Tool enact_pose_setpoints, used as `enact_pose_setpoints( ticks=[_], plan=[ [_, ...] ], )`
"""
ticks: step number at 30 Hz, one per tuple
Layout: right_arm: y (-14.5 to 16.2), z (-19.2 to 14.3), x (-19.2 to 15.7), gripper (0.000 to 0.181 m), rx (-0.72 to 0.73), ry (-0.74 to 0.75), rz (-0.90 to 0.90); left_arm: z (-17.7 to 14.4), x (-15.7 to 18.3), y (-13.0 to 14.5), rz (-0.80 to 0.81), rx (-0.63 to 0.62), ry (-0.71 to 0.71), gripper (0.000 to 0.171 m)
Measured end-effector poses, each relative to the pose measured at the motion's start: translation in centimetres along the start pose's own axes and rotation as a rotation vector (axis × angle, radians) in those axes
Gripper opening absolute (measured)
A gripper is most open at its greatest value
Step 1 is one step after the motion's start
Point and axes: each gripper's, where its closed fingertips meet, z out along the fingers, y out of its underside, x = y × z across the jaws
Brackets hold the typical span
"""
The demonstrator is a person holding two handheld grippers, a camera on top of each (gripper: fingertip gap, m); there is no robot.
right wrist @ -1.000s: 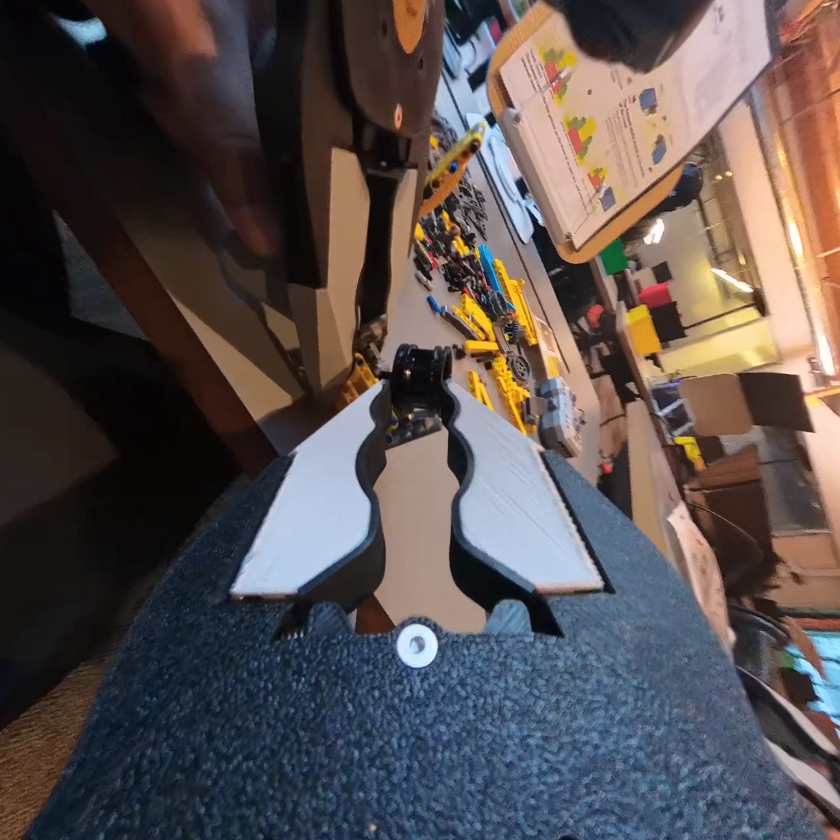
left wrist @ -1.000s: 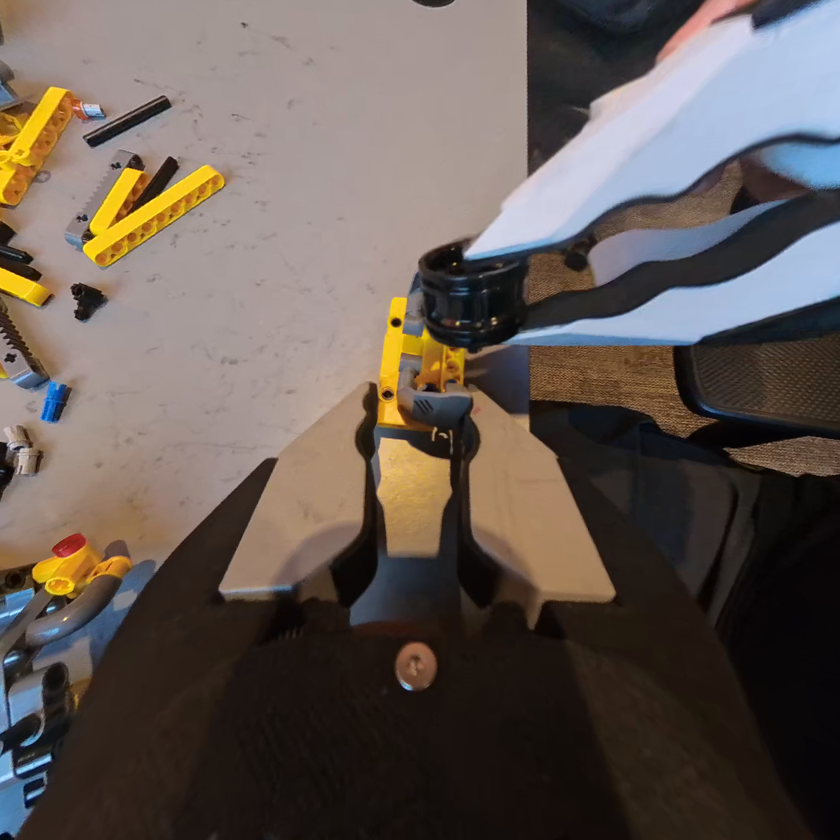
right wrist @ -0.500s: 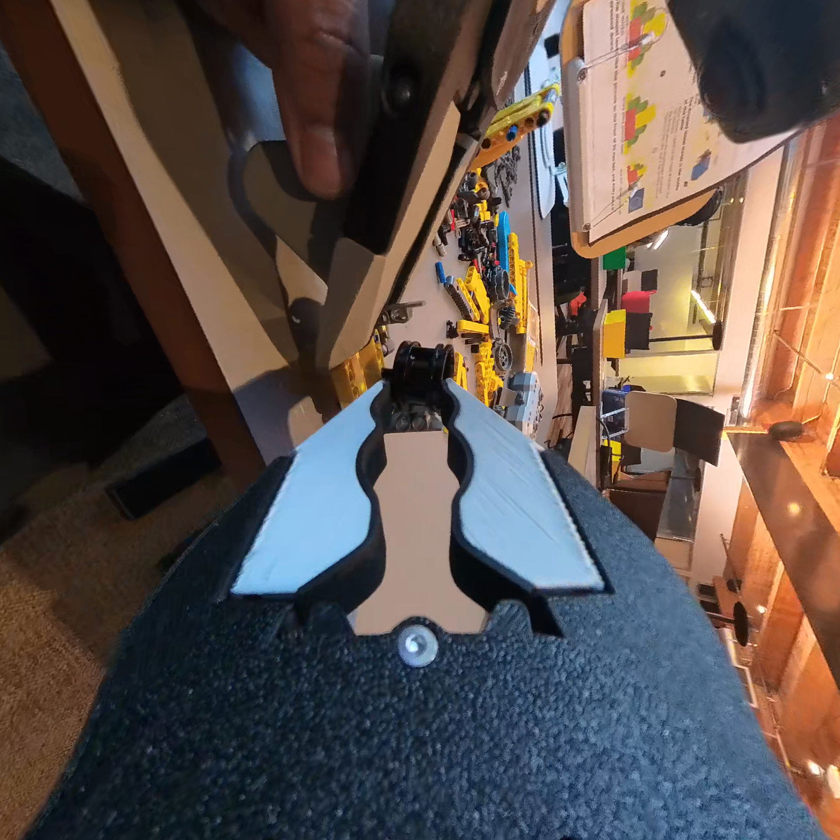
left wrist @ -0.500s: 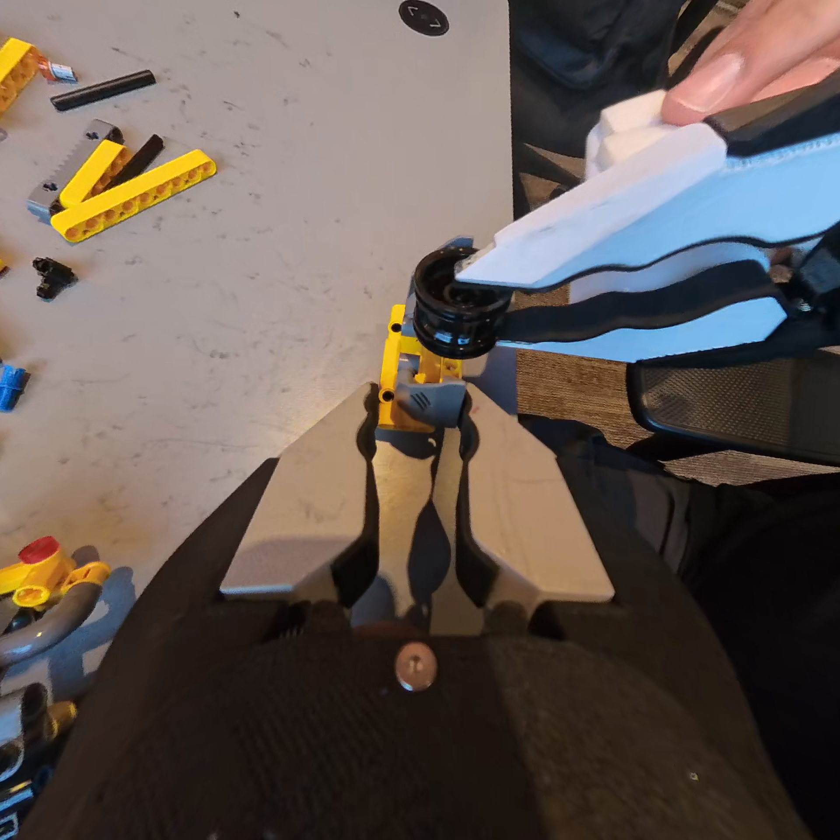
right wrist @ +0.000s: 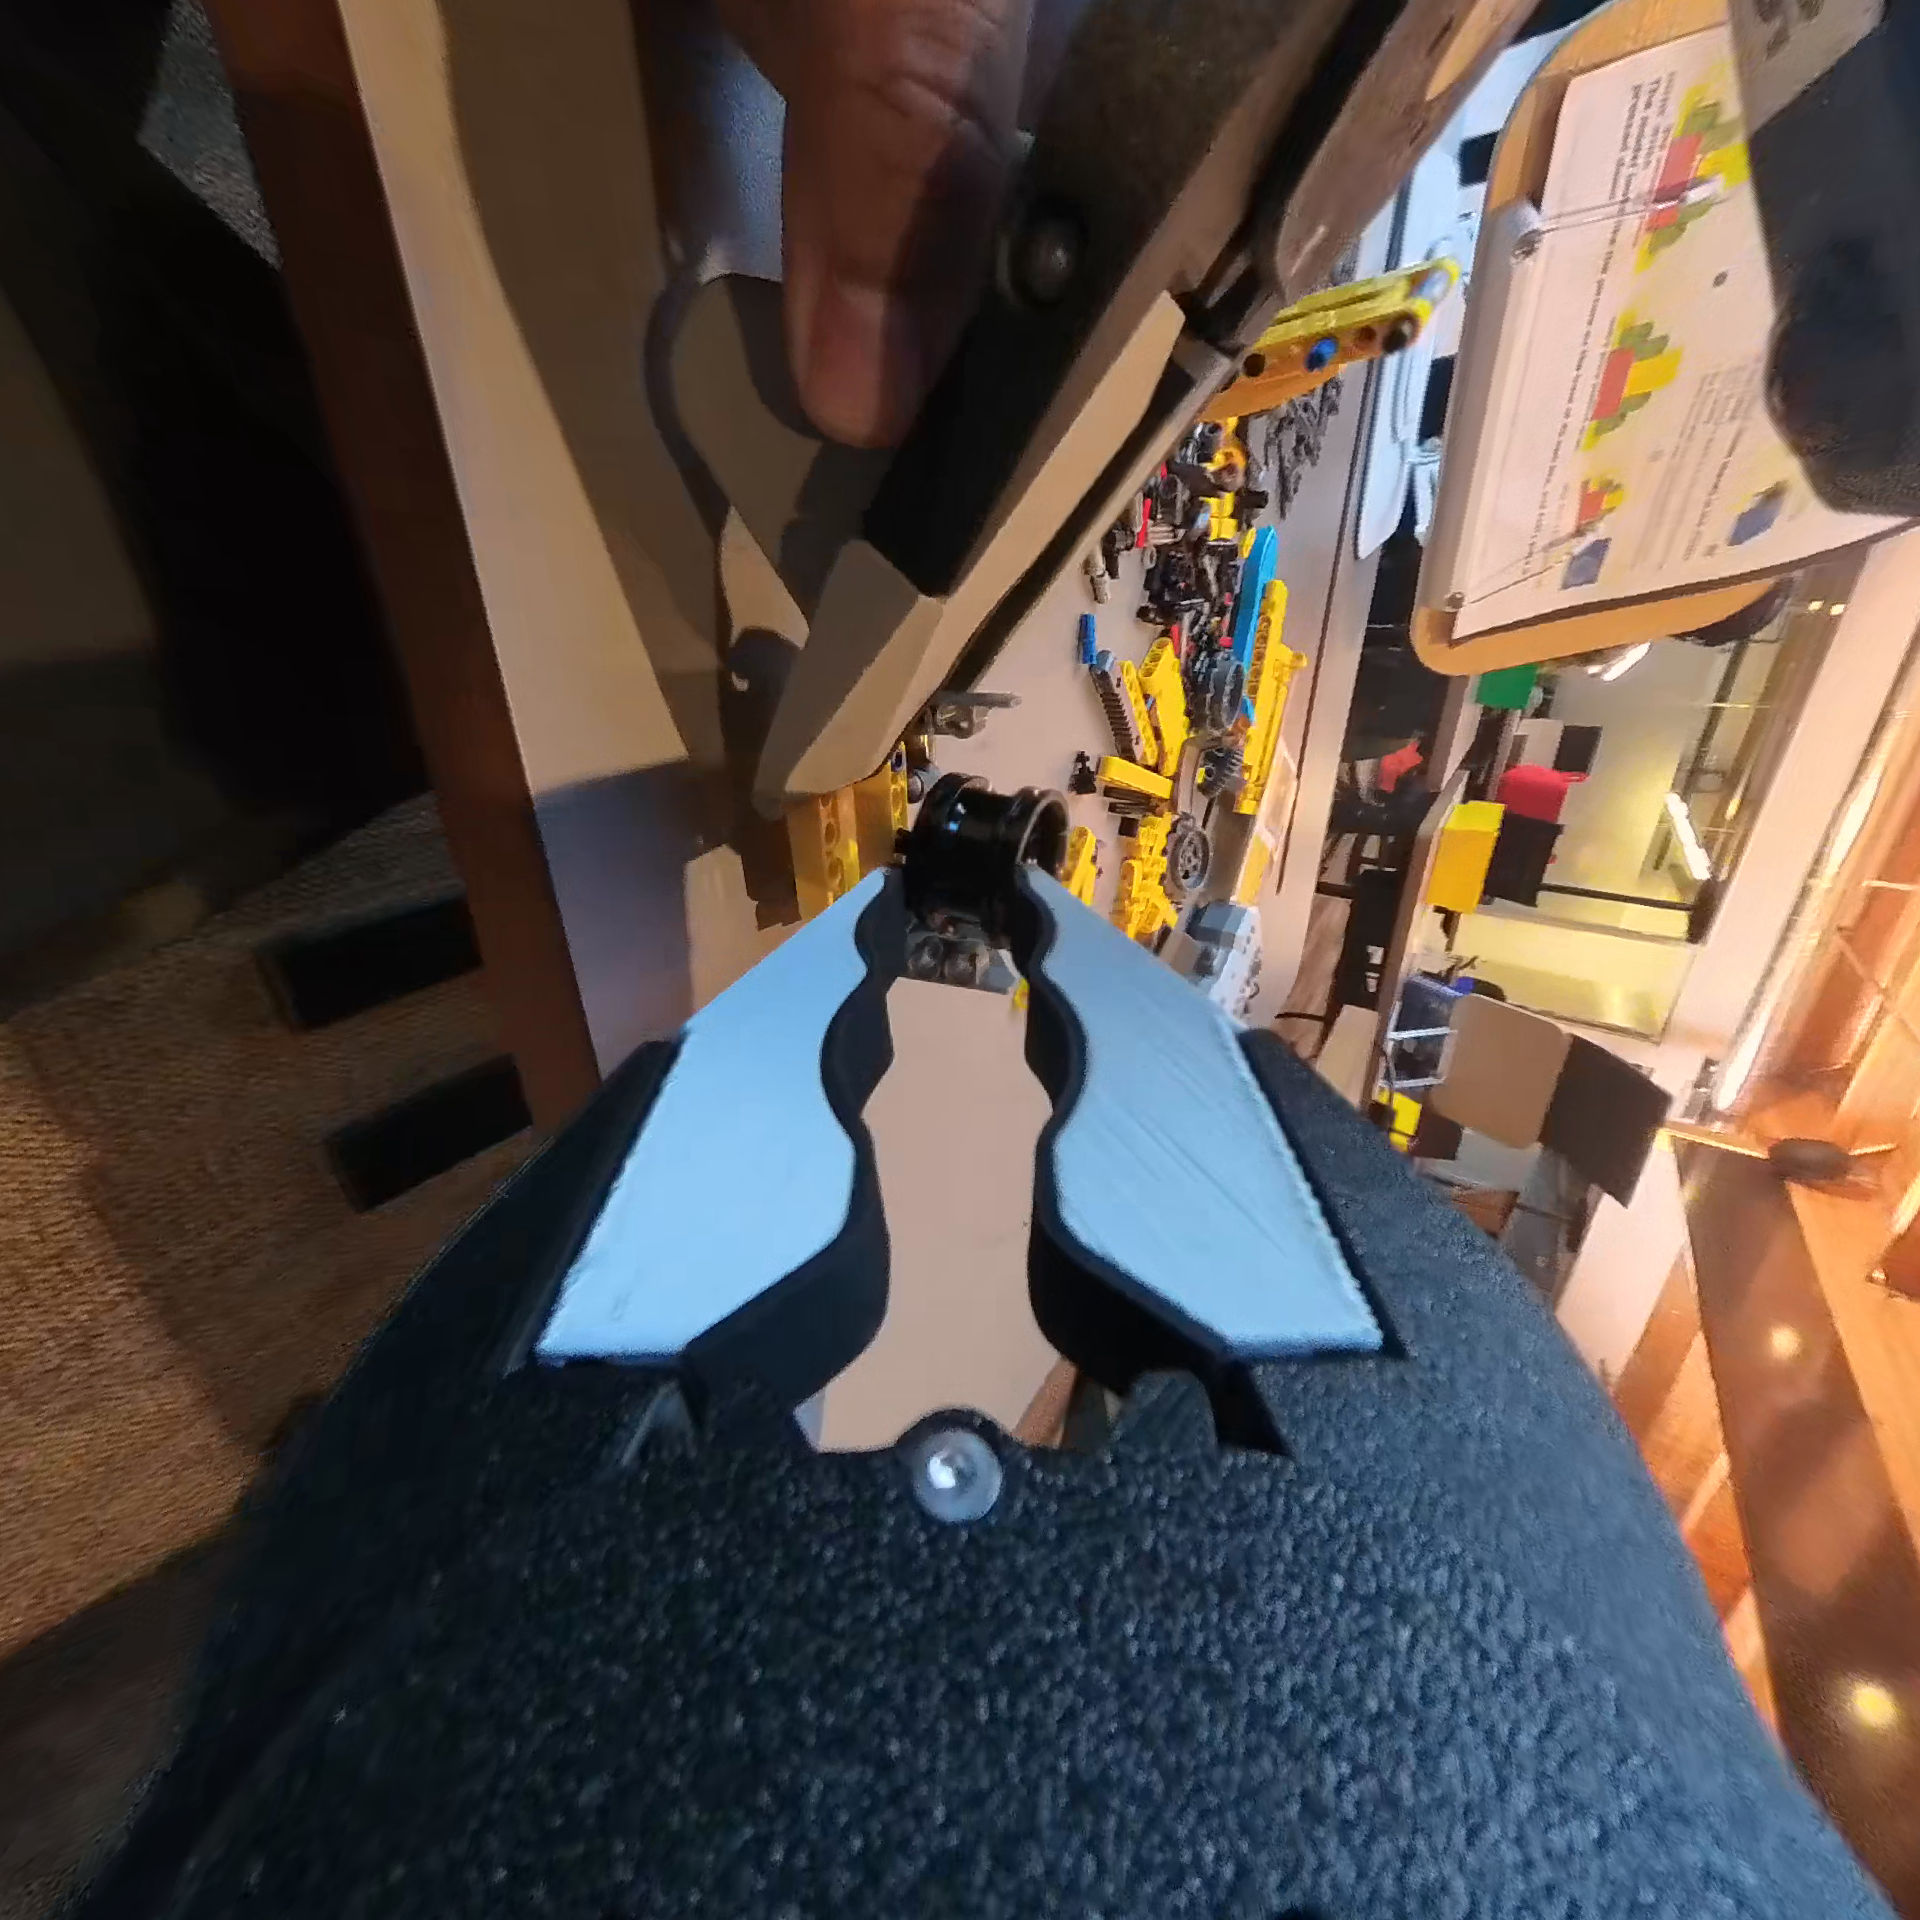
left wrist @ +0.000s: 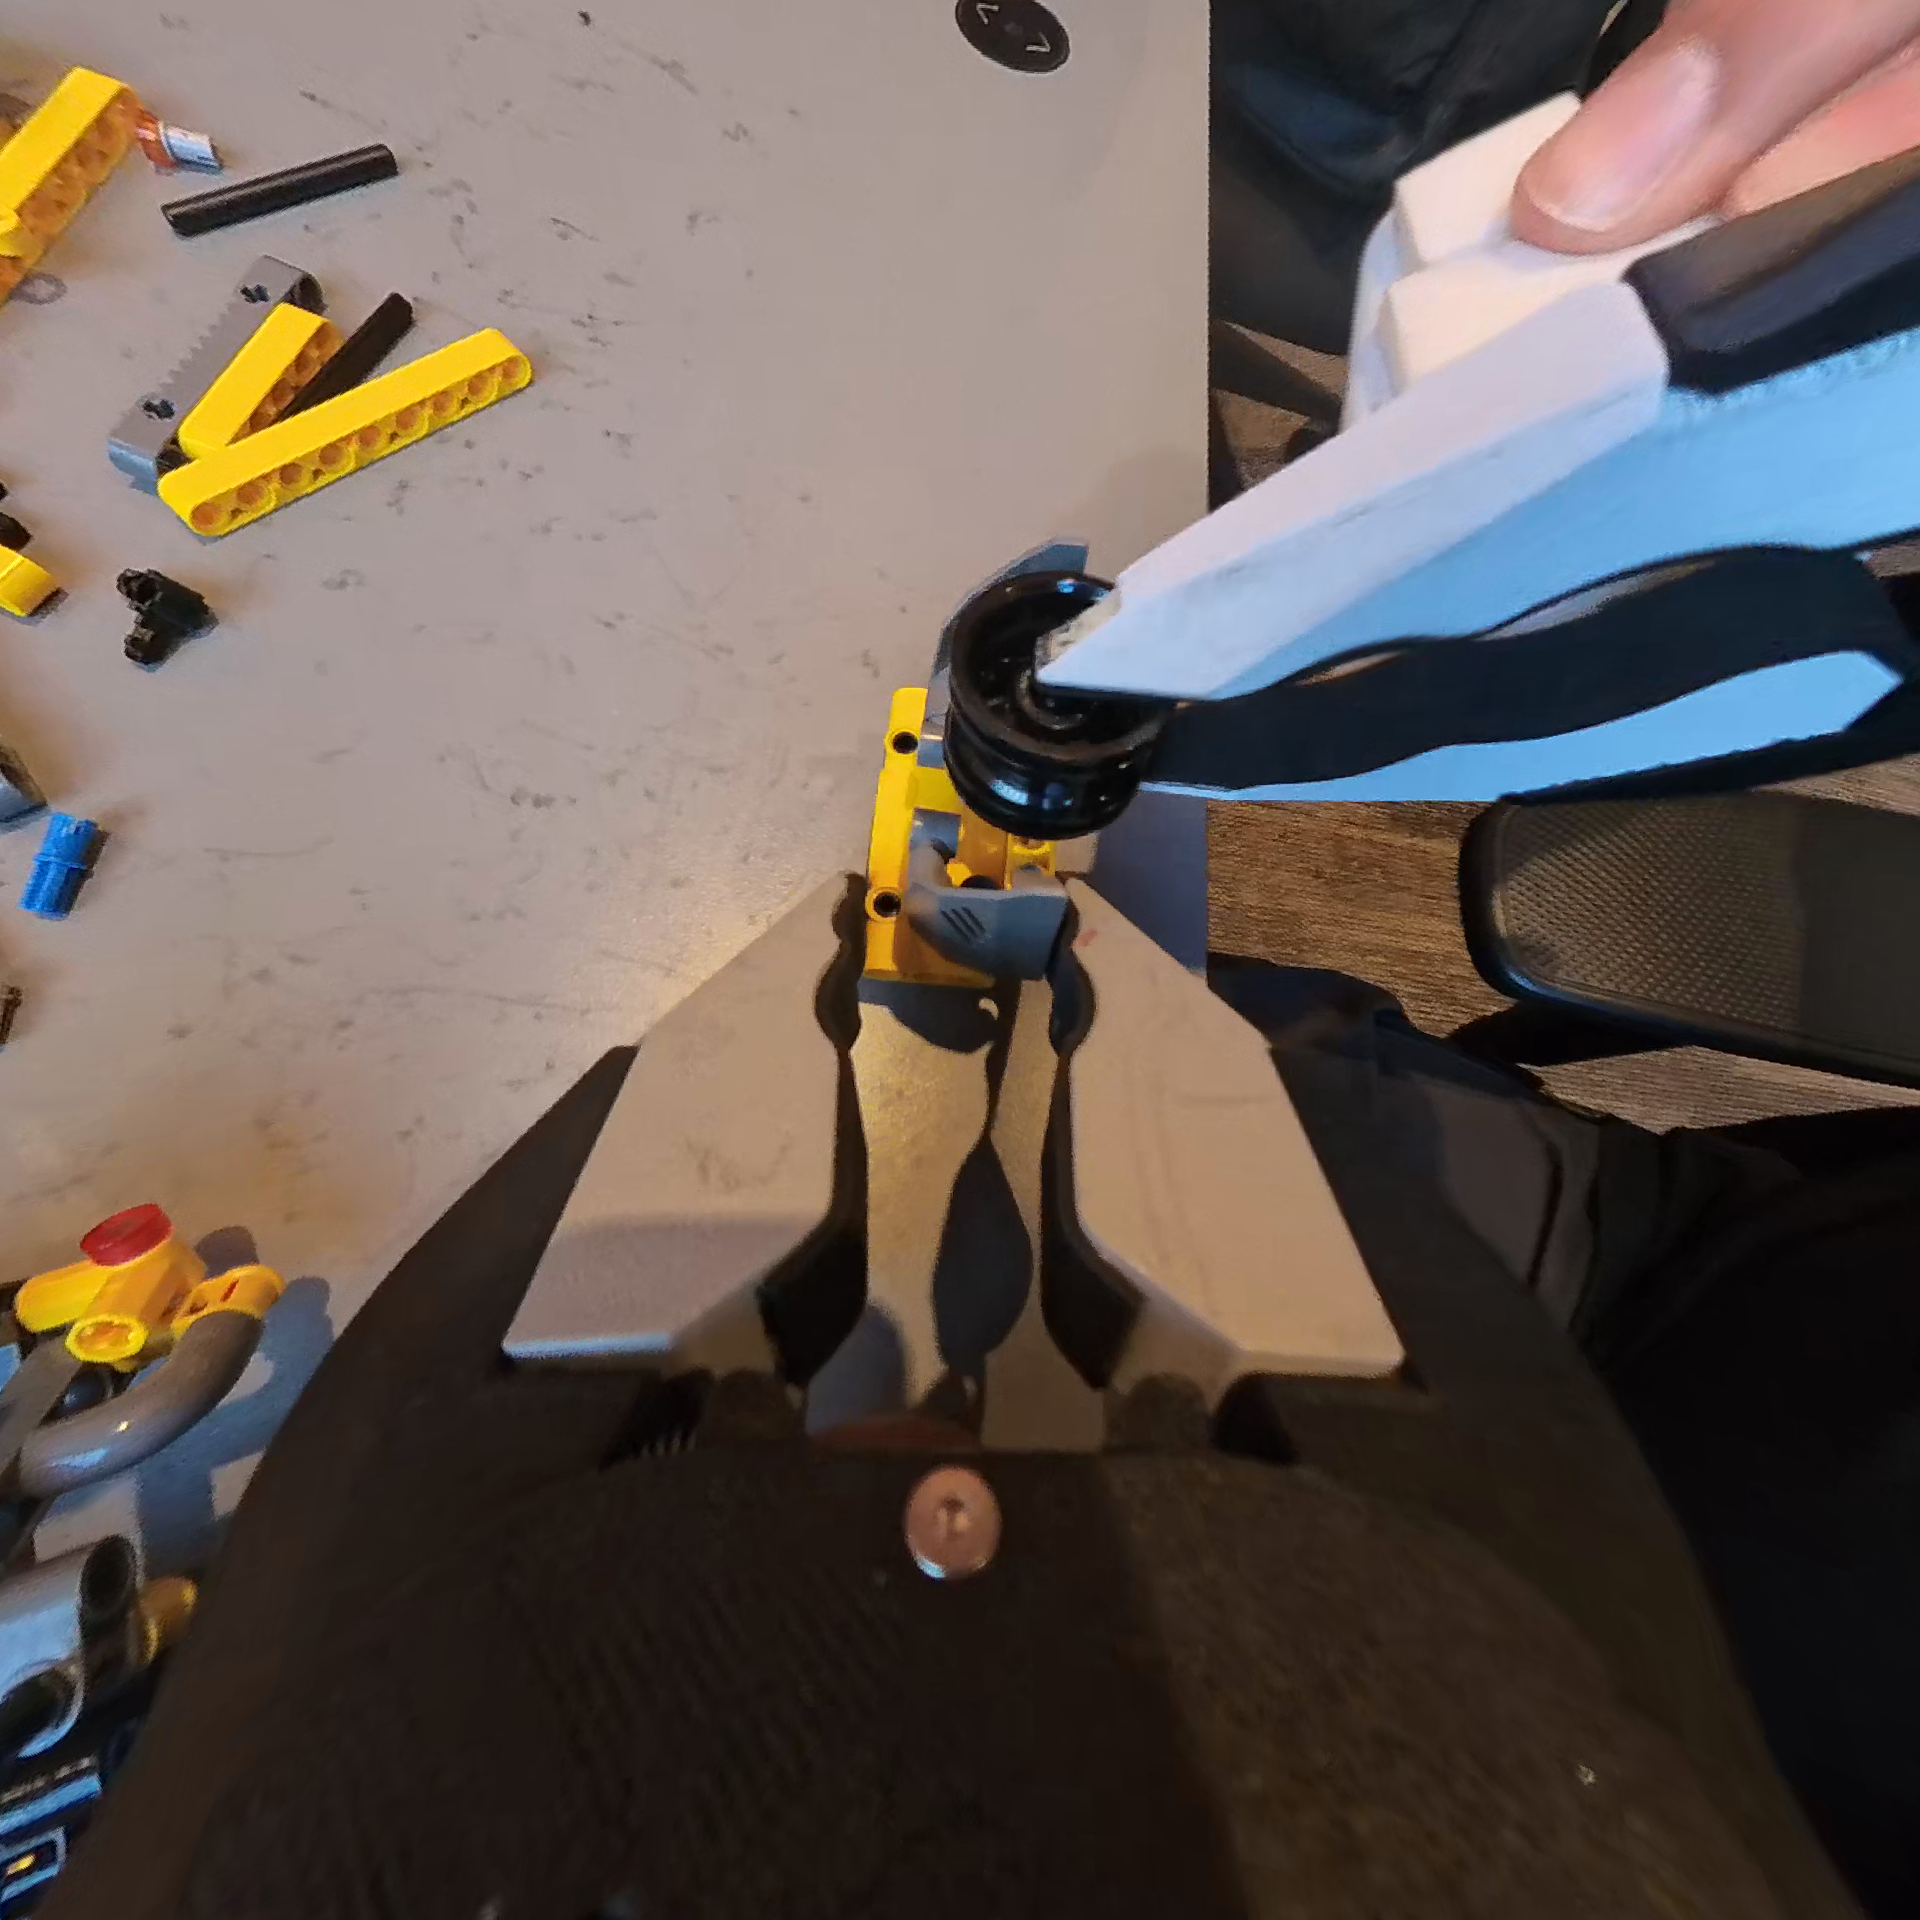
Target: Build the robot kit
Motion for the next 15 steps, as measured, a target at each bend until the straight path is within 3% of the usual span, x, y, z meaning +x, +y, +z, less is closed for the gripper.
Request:
enact_pose_setpoints(
  ticks=[4, 7, 11, 15],
  plan=[
    [-0.04, 0.28, 0.12, 0.019, -0.013, 0.052, 0.007, -0.07, -0.39, -0.03, -0.02, 0.004, -0.013, 0.032],
    [0.14, 0.32, -0.13, 0.019, -0.025, -0.058, 0.114, 0.01, -0.37, 0.03, 0.012, -0.003, -0.039, 0.033],
    [0.0, 0.53, -0.55, 0.019, -0.03, -0.045, -0.007, 0.11, -0.53, 0.07, 0.029, -0.009, -0.059, 0.033],
    [-0.06, 0.92, -0.04, 0.02, -0.056, 0.003, -0.012, -0.04, -0.86, -0.12, -0.031, 0.007, -0.032, 0.033]
  ],
)
